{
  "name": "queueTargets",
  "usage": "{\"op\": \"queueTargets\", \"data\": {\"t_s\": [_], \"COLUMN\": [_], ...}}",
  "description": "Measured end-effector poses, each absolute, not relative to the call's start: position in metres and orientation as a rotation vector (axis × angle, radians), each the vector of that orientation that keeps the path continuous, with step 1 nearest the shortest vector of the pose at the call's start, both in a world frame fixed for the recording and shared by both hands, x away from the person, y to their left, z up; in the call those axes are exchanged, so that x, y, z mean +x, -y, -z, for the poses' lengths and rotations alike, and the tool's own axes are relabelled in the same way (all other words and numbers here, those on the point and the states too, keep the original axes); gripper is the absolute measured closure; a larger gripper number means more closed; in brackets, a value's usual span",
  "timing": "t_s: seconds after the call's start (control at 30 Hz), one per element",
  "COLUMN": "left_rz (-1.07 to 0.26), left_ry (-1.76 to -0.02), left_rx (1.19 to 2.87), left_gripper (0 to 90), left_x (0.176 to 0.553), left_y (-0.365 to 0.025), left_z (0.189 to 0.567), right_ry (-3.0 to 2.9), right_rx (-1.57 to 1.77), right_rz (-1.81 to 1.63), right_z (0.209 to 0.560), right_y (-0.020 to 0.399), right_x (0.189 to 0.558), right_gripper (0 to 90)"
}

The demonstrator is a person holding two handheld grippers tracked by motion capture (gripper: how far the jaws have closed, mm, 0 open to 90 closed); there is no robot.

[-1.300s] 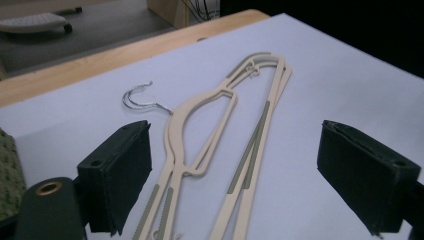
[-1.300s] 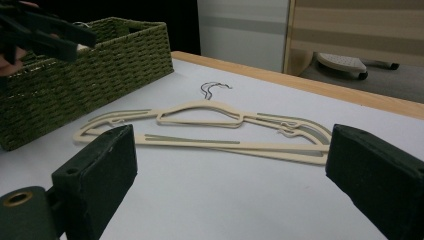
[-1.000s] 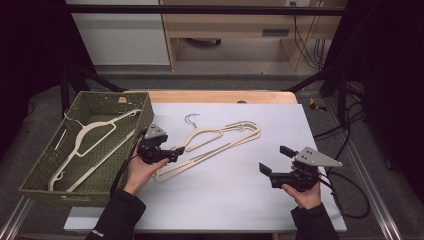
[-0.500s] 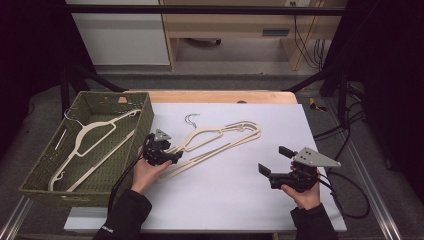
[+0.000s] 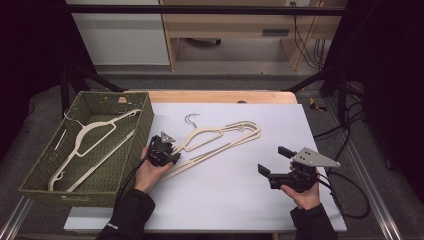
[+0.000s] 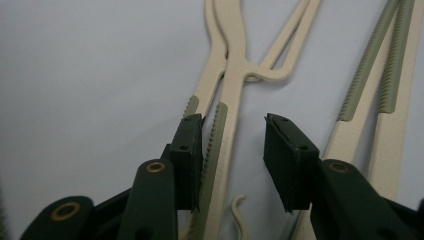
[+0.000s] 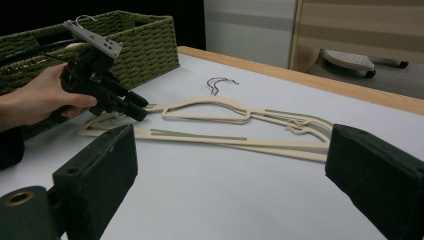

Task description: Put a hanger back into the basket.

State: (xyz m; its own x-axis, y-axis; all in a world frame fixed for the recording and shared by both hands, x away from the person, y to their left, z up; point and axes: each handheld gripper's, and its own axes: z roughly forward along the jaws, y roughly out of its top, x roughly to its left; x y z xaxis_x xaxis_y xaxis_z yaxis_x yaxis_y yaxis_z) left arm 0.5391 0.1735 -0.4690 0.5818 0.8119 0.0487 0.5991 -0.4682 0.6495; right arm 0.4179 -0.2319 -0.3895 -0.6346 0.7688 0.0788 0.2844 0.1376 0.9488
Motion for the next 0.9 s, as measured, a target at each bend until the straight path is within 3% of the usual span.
{"op": "queueTargets", "data": {"t_s": [0.17,0.2,0.57,0.67,0.9], "left_rz": [-0.449,-0.452,-0.381,-0.349,-0.370], "left_ry": [-1.142,-1.144,-1.096,-1.119,-1.150], "left_rx": [2.207,2.211,2.235,2.224,2.212], "left_gripper": [67.6,76.1,78.6,67.0,76.1], "left_x": [0.540,0.540,0.530,0.530,0.529], "left_y": [-0.173,-0.173,-0.169,-0.169,-0.172], "left_z": [0.469,0.468,0.467,0.466,0.468], "right_ry": [-1.992,-1.988,-1.989,-1.995,-2.001], "right_rx": [1.007,0.998,1.000,1.004,1.001], "right_rz": [-1.507,-1.510,-1.509,-1.508,-1.507], "right_z": [0.389,0.390,0.390,0.390,0.390], "right_y": [0.232,0.232,0.232,0.231,0.229], "right_x": [0.418,0.418,0.418,0.418,0.419], "right_gripper": [7.2,7.2,7.4,7.4,7.6]}}
